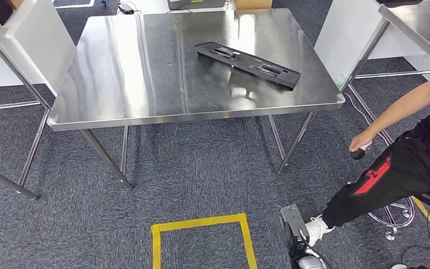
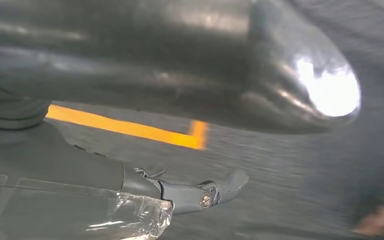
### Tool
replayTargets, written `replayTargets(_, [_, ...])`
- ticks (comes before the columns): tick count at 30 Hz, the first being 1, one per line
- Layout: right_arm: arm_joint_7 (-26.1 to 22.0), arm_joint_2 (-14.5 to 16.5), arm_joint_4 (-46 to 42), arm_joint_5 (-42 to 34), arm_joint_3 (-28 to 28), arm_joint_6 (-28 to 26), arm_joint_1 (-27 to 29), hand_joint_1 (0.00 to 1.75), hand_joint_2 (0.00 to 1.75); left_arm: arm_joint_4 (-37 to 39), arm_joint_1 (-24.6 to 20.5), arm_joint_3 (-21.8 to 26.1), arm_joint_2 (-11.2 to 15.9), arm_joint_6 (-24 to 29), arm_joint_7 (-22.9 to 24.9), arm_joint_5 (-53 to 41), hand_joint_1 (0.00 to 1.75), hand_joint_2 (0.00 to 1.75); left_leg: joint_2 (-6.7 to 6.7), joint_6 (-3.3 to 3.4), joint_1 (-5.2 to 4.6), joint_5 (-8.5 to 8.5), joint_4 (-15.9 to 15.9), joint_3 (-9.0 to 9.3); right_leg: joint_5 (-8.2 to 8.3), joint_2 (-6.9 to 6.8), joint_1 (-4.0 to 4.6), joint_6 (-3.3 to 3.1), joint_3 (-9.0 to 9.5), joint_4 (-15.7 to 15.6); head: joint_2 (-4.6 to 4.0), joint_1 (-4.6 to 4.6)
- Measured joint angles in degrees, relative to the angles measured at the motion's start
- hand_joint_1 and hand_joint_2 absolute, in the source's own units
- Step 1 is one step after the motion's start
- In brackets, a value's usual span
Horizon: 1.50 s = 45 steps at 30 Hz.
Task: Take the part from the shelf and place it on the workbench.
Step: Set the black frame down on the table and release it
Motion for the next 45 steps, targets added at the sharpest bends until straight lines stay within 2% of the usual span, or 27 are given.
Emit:
replayTargets(1, [1.6,-0.1,2.2,-0.1,-0.6,-0.3,-0.2,0.00,0.00,0.0,0.0,0.0,0.0,0.0,0.0,0.0,0.00,0.00,0.01,-0.41,0.38,1.64,-0.9,1.61,0.45,0.03,-0.26,0.39,-1.01,0.4,0.00,-0.01])
replayTargets(3, [5.9,-0.3,6.4,-0.5,-1.9,-1.0,-0.3,0.00,0.00,0.0,-0.1,0.1,0.0,0.0,0.0,-0.1,0.00,0.00,-0.09,-1.22,0.95,3.42,-7.4,7.15,0.98,0.07,-0.63,1.14,-2.79,1.7,0.00,-0.06])
replayTargets(5, [9.6,-0.5,9.8,-1.0,-3.1,-1.6,0.3,0.00,0.00,0.0,-0.2,0.0,0.1,0.0,-0.1,-0.3,0.00,0.00,-0.52,-1.14,0.89,2.06,-13.7,11.39,1.48,0.00,-0.54,1.94,-3.99,2.8,0.00,0.10])
replayTargets(6, [11.2,-0.5,11.3,-0.9,-3.5,-2.2,0.8,0.00,0.00,0.0,-0.2,0.1,0.1,0.1,-0.1,-0.5,0.00,0.00,-0.74,-0.78,0.60,1.24,-15.1,12.02,1.88,-0.03,-0.42,2.52,-4.38,3.0,0.00,0.19])
replayTargets(8, [13.9,-0.4,13.8,-0.2,-4.0,-3.9,1.7,0.00,0.00,0.0,-0.2,0.0,0.1,0.1,-0.1,-0.7,0.00,0.00,-0.72,0.65,0.19,1.50,-15.6,11.44,2.53,0.02,-0.40,3.76,-4.76,3.1,0.00,0.29])
replayTargets(9, [14.9,-0.4,14.9,0.1,-4.1,-4.6,2.3,0.00,0.00,0.0,-0.2,0.0,0.1,0.2,-0.1,-0.8,0.00,0.00,-0.58,1.58,0.08,2.04,-15.8,10.95,1.81,0.14,-0.44,3.91,-5.24,3.7,0.00,0.30])
replayTargets(11, [15.7,-0.2,16.4,0.5,-4.2,-5.3,3.1,0.00,0.00,0.0,-0.2,0.1,0.1,0.2,-0.1,-0.8,0.00,0.00,-0.11,3.19,0.00,3.51,-16.1,9.73,-2.54,0.45,-0.58,3.17,-7.04,8.3,0.00,0.44])
replayTargets(13, [16.1,0.0,17.4,0.7,-4.2,-5.5,3.3,0.00,0.00,0.0,-0.3,0.1,0.3,0.2,-0.1,-0.9,0.00,0.00,0.26,3.78,-0.24,5.07,-16.0,8.02,-7.41,0.69,-0.57,2.65,-9.17,16.1,0.00,0.56])
replayTargets(15, [16.3,0.0,18.1,0.8,-4.2,-5.5,3.3,0.00,0.00,0.0,-0.3,0.1,0.3,0.2,-0.1,-0.9,0.00,0.00,0.48,3.74,-0.42,6.63,-16.0,6.02,-8.26,0.84,-0.53,3.45,-8.86,20.5,0.00,0.56])
replayTargets(16, [16.4,0.0,18.4,0.8,-4.2,-5.6,3.3,0.00,0.00,0.0,-0.3,0.1,0.3,0.2,-0.1,-0.9,0.00,0.00,0.53,3.62,-0.46,7.42,-16.0,5.05,-7.31,0.89,-0.52,4.03,-7.17,19.8,0.00,0.57])
replayTargets(18, [16.8,0.0,18.7,1.1,-4.2,-5.9,3.2,0.00,0.00,0.0,-0.3,0.1,0.3,0.2,-0.1,-0.9,0.00,0.00,0.55,3.17,-0.53,8.95,-15.9,3.39,-5.72,0.96,-0.47,4.46,-0.72,12.8,0.00,0.57])
replayTargets(20, [17.7,0.1,18.9,2.1,-4.1,-7.2,2.9,0.00,0.00,0.0,-0.3,0.1,0.3,0.3,0.0,-0.9,0.00,0.00,0.58,2.50,-0.69,10.40,-15.9,2.47,-6.73,1.08,-0.02,3.77,5.62,3.8,0.00,0.54])
replayTargets(22, [18.9,0.3,19.3,3.4,-4.0,-8.7,3.0,0.00,0.00,0.0,-0.3,0.1,0.3,0.4,0.1,-1.1,0.00,0.00,0.67,1.80,-0.73,11.73,-16.2,2.24,-7.60,1.19,0.47,2.86,7.38,0.0,0.00,0.52])
replayTargets(24, [19.9,0.7,19.8,4.4,-3.8,-9.5,3.4,0.00,0.00,0.0,-0.3,0.1,0.4,0.4,0.2,-1.3,0.00,0.00,0.65,1.16,-0.39,11.39,-16.0,1.92,-6.64,0.98,-0.03,1.69,6.48,0.1,0.00,0.48])
replayTargets(25, [20.3,1.0,20.0,4.7,-3.7,-9.6,3.8,0.00,0.00,0.0,-0.2,0.0,0.5,0.4,0.3,-1.5,0.00,0.00,0.61,0.92,-0.22,9.44,-14.8,1.51,-5.96,0.79,-0.29,0.94,5.91,0.1,0.00,0.44])
replayTargets(27, [21.0,1.3,20.3,5.0,-3.5,-9.4,4.3,0.00,0.00,0.0,-0.2,0.0,0.5,0.3,0.6,-2.0,0.00,0.00,0.43,0.56,-0.03,2.74,-9.2,0.27,-4.40,0.51,-0.39,-0.11,4.33,0.1,0.00,0.35])
replayTargets(28, [21.2,1.5,20.4,5.1,-3.5,-9.2,4.6,0.00,0.00,0.0,-0.2,0.0,0.5,0.2,0.8,-2.3,0.00,0.00,0.35,0.36,-0.01,-0.07,-5.4,-0.26,-3.62,0.45,-0.30,-0.33,3.50,0.2,0.00,0.36])
replayTargets(29, [21.3,1.6,20.5,5.3,-3.4,-9.2,4.7,0.00,0.00,0.0,-0.3,0.0,0.6,0.2,1.0,-2.6,0.00,0.00,0.26,0.16,0.01,-1.47,-2.1,-0.47,-2.85,0.43,-0.22,-0.29,2.60,0.3,0.00,0.34])
replayTargets(31, [21.4,1.7,20.8,5.5,-3.3,-9.5,5.0,0.00,0.00,0.0,-0.3,-0.1,0.6,0.2,1.5,-3.0,0.00,0.00,0.24,-0.20,0.20,0.14,0.6,0.99,-1.52,0.39,-0.27,0.09,0.60,0.9,0.00,0.33])
replayTargets(32, [21.5,1.7,20.8,5.5,-3.2,-9.5,5.1,0.00,0.00,0.0,-0.4,-0.2,0.6,0.2,1.7,-3.1,0.00,0.00,0.25,-0.36,0.39,1.88,-0.9,3.04,-1.01,0.39,-0.38,0.40,-0.57,1.4,0.00,0.32])
replayTargets(34, [21.8,1.8,20.9,5.7,-3.1,-9.5,5.2,0.00,0.00,0.0,-0.7,-0.3,0.5,0.2,2.0,-3.1,0.00,0.00,0.10,-0.64,0.67,2.33,-8.4,9.03,-0.30,0.39,-0.47,1.20,-2.76,3.0,0.00,0.33])
replayTargets(36, [21.9,1.7,21.0,5.9,-3.0,-9.3,5.2,0.00,0.00,0.0,-1.0,-0.4,0.5,0.2,2.0,-3.1,0.00,0.00,-0.15,-0.10,0.39,0.20,-14.3,12.60,0.40,0.35,-0.24,2.13,-4.03,4.0,0.00,0.43])
replayTargets(39, [22.2,1.8,21.2,6.0,-2.7,-8.8,5.3,0.00,0.00,0.0,-1.1,-0.7,0.3,0.2,1.9,-3.2,0.00,0.00,0.01,2.11,-0.35,0.92,-15.6,11.87,1.29,0.38,-0.13,3.43,-4.74,4.1,0.00,0.47])
replayTargets(40, [22.4,1.8,21.3,6.1,-2.7,-8.7,5.4,0.00,0.00,0.1,-1.0,-0.8,0.2,0.2,1.9,-3.2,0.00,0.00,0.17,2.89,-0.44,1.66,-15.8,11.19,0.17,0.47,-0.20,3.40,-5.23,4.9,0.00,0.53])
replayTargets(42, [22.7,1.9,21.4,6.2,-2.5,-8.5,5.6,0.00,0.00,0.1,-1.0,-0.9,0.1,0.3,1.9,-3.2,0.00,0.00,0.39,3.84,-0.48,3.20,-15.9,9.47,-4.88,0.69,-0.39,2.71,-6.83,9.7,0.00,0.65])
replayTargets(44, [22.9,1.8,21.4,6.2,-2.5,-8.4,5.6,0.00,0.00,0.1,-1.0,-1.0,0.1,0.5,1.9,-3.3,0.00,0.00,0.45,3.98,-0.54,4.80,-15.9,7.45,-9.24,0.83,-0.36,2.65,-8.05,16.6,0.00,0.72])
replayTargets(45, [23.1,1.8,21.4,6.2,-2.5,-8.4,5.6,0.00,0.00,0.1,-1.0,-1.0,0.0,0.5,1.9,-3.4,0.00,0.00,0.52,3.91,-0.57,5.65,-15.8,6.46,-9.61,0.89,-0.34,3.17,-7.83,19.0,0.00,0.72])
